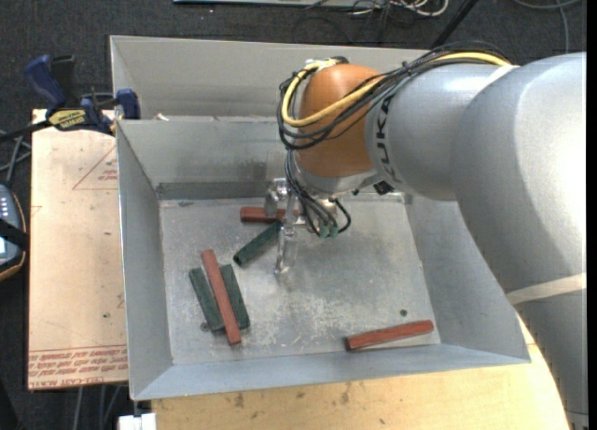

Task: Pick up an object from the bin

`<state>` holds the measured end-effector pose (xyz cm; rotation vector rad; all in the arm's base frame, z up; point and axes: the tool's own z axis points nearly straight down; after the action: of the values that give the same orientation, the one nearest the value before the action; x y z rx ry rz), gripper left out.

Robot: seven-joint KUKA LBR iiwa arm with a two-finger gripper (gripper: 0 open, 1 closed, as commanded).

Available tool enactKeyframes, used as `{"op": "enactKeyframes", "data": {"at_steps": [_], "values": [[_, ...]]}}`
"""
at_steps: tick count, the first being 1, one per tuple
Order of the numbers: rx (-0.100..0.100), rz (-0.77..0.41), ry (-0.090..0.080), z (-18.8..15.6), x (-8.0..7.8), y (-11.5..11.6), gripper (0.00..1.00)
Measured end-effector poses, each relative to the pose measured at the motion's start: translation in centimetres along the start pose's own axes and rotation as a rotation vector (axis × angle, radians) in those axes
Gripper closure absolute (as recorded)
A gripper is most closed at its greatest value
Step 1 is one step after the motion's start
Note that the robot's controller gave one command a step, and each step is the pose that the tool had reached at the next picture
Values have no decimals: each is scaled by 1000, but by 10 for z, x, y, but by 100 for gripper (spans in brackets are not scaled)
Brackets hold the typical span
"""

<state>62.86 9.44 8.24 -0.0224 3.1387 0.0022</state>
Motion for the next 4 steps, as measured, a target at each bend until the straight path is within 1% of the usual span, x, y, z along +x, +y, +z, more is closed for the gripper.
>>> {"op": "enactKeyframes", "data": {"at_steps": [1, 2, 3, 4], "values": [[0, -112, -7, 9, -27, -50, 100], [0, -112, -7, 9, -27, -50, 100], [0, -160, -1, -122, -15, -21, 100], [0, -159, -1, -121, -15, -22, 100]]}}
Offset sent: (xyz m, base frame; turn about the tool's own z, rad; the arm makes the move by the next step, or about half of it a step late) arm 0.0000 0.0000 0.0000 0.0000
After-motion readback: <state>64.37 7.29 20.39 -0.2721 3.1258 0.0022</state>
